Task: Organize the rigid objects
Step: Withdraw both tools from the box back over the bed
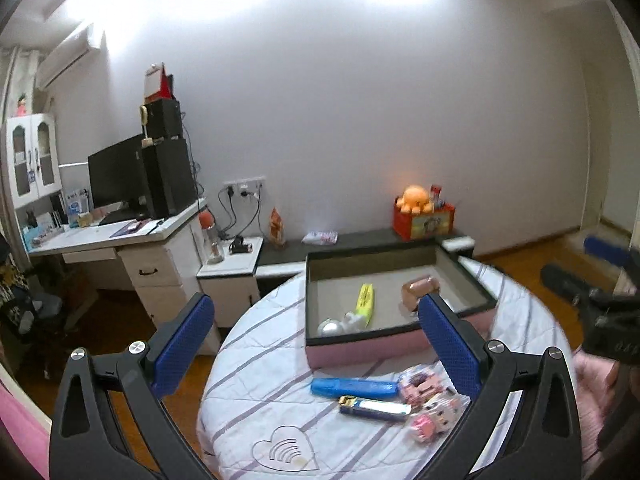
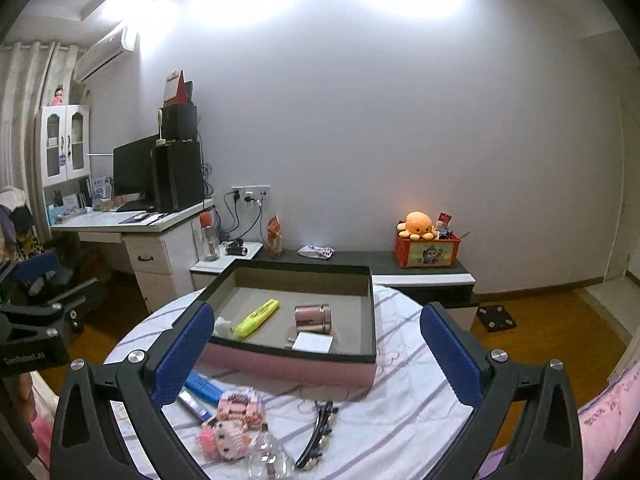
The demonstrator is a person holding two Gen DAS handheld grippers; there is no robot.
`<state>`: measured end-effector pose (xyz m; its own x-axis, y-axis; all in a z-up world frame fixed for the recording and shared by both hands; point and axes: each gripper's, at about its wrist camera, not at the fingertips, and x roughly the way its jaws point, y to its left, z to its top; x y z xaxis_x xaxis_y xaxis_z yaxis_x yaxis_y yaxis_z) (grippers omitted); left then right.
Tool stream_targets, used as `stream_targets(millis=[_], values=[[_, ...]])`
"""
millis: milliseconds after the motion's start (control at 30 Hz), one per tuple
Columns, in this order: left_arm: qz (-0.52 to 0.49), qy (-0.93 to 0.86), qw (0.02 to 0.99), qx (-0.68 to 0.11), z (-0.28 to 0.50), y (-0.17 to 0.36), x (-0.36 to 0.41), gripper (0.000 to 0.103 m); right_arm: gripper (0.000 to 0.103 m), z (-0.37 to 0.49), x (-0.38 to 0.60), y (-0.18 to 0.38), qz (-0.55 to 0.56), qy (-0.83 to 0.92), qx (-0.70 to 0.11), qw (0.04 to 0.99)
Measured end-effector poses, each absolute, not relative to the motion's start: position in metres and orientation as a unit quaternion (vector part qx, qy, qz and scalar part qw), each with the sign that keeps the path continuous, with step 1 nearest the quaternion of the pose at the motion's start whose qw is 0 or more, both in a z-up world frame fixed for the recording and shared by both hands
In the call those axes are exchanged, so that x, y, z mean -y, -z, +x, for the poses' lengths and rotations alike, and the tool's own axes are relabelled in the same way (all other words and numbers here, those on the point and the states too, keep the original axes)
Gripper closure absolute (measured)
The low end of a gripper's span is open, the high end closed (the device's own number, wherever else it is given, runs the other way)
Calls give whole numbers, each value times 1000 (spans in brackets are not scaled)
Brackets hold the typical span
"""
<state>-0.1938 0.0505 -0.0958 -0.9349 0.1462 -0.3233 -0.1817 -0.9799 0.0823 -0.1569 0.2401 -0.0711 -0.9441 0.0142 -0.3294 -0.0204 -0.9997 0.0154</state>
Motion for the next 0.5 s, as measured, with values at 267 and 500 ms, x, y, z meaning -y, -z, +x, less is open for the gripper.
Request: stream_targets(millis=[267, 500], values=[[-140, -986, 73, -53, -176, 94, -45, 0, 0, -137, -234, 75, -176, -984, -7, 3], [-150, -985, 69, -47, -172, 99, -42, 0, 0, -133, -232, 80, -185, -983, -3, -1]])
